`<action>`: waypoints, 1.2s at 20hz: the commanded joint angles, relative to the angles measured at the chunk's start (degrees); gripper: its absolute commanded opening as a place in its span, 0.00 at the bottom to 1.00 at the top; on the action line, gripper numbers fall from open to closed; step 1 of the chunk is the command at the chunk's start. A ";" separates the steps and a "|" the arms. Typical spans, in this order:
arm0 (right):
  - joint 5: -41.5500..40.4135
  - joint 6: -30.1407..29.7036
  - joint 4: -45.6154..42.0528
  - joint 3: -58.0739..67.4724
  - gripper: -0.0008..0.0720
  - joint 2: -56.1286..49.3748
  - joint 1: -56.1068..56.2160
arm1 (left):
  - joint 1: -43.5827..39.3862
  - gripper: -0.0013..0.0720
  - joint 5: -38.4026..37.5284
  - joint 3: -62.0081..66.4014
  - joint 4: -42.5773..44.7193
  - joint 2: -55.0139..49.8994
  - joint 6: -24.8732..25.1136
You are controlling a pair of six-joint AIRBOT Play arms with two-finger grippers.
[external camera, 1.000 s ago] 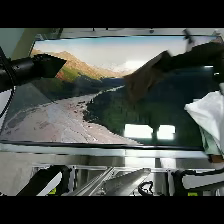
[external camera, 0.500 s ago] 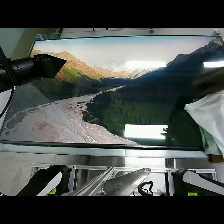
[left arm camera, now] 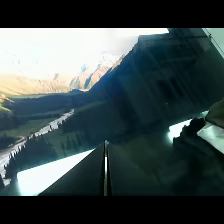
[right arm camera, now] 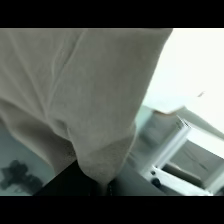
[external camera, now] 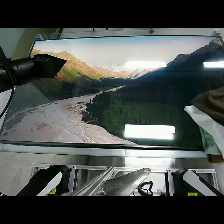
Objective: Fold the shirts.
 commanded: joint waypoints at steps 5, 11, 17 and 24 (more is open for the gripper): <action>-2.29 3.67 -17.18 -11.80 0.58 -1.55 -0.24 | 0.07 0.04 -0.02 0.00 0.04 0.00 0.83; -0.70 2.25 -10.54 -3.65 0.94 -4.85 1.62 | 0.07 0.04 -0.72 0.00 0.02 0.00 0.83; 14.34 -2.05 2.14 1.20 0.05 -4.17 20.00 | 0.04 0.04 -0.35 -0.02 0.33 0.00 0.83; 18.03 -2.43 -5.38 -5.84 0.05 -2.21 55.36 | -9.84 0.03 1.84 -13.57 0.55 1.79 -0.83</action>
